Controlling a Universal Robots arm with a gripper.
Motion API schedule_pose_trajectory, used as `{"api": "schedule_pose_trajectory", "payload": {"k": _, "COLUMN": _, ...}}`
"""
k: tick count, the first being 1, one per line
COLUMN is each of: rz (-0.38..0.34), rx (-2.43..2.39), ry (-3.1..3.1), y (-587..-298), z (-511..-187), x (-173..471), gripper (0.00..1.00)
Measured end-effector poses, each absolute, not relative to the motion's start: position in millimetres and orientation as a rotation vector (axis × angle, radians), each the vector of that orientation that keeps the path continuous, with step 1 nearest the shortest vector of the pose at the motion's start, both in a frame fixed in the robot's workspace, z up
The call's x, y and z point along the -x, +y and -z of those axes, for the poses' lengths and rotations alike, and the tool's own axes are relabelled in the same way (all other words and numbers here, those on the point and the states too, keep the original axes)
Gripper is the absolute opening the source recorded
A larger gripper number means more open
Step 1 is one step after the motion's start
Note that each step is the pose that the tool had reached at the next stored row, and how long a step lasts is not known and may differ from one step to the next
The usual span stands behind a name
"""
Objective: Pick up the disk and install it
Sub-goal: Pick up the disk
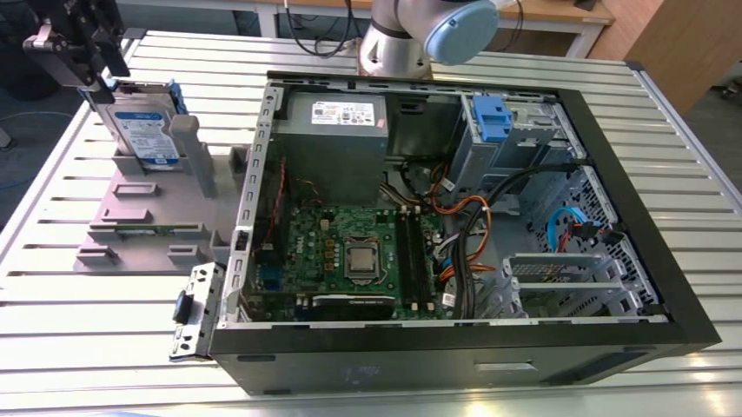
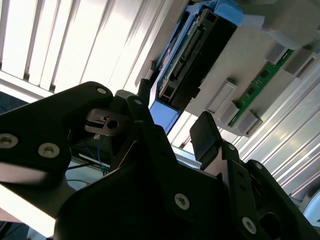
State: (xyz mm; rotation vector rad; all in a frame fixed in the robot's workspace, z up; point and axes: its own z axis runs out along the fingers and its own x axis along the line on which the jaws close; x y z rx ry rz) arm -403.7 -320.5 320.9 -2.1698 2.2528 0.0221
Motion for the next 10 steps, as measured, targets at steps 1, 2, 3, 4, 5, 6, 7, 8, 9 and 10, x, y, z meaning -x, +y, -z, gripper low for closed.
{"api": "schedule_pose_trajectory", "payload": {"k": 1, "rz": -0.022, "rx": 2.17, "ry": 2.253, "y": -320.5, "z": -320.5, "x": 403.8, "gripper": 0.59}}
{"api": "schedule_pose_trajectory", "payload": {"k": 2, "rz": -0.022, "rx": 2.17, "ry": 2.253, "y": -320.5, "z": -320.1, "x": 403.8, "gripper": 0.59}}
{"api": "schedule_pose_trajectory", "payload": {"k": 3, "rz": -0.022, "rx": 2.17, "ry": 2.253, "y": -320.5, "z": -319.8, "x": 403.8, "gripper": 0.59}}
{"api": "schedule_pose_trajectory", "payload": {"k": 4, "rz": -0.022, "rx": 2.17, "ry": 2.253, "y": -320.5, "z": -319.5, "x": 403.8, "gripper": 0.59}}
{"api": "schedule_pose_trajectory", "payload": {"k": 5, "rz": -0.022, "rx": 2.17, "ry": 2.253, "y": -320.5, "z": -319.2, "x": 403.8, "gripper": 0.59}}
{"api": "schedule_pose_trajectory", "payload": {"k": 6, "rz": -0.022, "rx": 2.17, "ry": 2.253, "y": -320.5, "z": -319.0, "x": 403.8, "gripper": 0.59}}
{"api": "schedule_pose_trajectory", "payload": {"k": 7, "rz": -0.022, "rx": 2.17, "ry": 2.253, "y": -320.5, "z": -318.8, "x": 403.8, "gripper": 0.59}}
{"api": "schedule_pose_trajectory", "payload": {"k": 8, "rz": -0.022, "rx": 2.17, "ry": 2.253, "y": -320.5, "z": -318.5, "x": 403.8, "gripper": 0.59}}
{"api": "schedule_pose_trajectory", "payload": {"k": 9, "rz": -0.022, "rx": 2.17, "ry": 2.253, "y": -320.5, "z": -318.3, "x": 403.8, "gripper": 0.59}}
{"api": "schedule_pose_trajectory", "payload": {"k": 10, "rz": -0.022, "rx": 2.17, "ry": 2.253, "y": -320.5, "z": -318.1, "x": 403.8, "gripper": 0.59}}
